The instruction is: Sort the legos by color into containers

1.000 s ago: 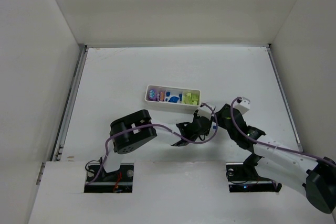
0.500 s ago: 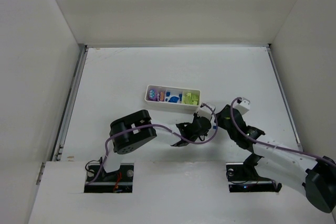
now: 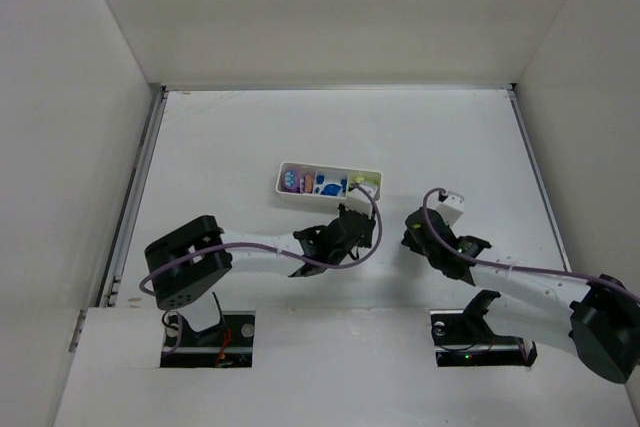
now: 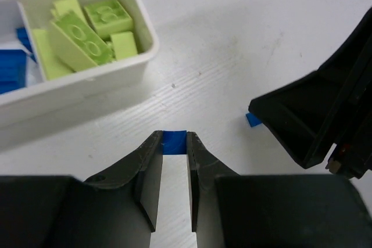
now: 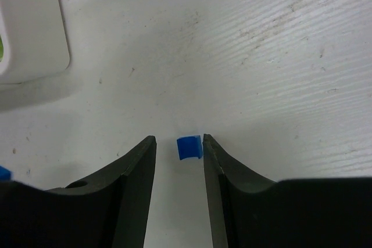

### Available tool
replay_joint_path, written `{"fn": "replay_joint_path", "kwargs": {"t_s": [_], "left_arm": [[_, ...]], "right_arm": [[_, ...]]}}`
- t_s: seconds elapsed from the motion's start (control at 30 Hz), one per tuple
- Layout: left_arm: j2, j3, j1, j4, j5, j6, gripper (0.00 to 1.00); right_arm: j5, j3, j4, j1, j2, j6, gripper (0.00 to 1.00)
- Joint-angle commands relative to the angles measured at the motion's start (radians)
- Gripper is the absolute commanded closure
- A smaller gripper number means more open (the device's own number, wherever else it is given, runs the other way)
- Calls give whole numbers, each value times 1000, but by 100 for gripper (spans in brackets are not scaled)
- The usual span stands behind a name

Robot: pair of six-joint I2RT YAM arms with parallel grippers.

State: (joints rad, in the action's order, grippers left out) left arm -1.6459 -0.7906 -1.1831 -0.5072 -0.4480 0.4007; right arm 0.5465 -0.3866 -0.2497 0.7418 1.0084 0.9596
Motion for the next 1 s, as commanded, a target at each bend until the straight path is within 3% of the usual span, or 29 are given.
{"fn": "replay_joint_path", "kwargs": {"t_s": [0.0,0.47,0.73,0.97], "left_arm": [[95,43,44,-24,-6,-5,85],[307,157,230,-25,63,-8,84],[308,156,299,-33,95,4,84],[207,96,333,-37,95,0,83]], "right_arm": [[23,-67,-46,11,36,28,56],[15,-130,-115,23,142,83,58],[-2,-146,-108,29,173,73,59],[-42,-163,-76,44,234,47,66]]}}
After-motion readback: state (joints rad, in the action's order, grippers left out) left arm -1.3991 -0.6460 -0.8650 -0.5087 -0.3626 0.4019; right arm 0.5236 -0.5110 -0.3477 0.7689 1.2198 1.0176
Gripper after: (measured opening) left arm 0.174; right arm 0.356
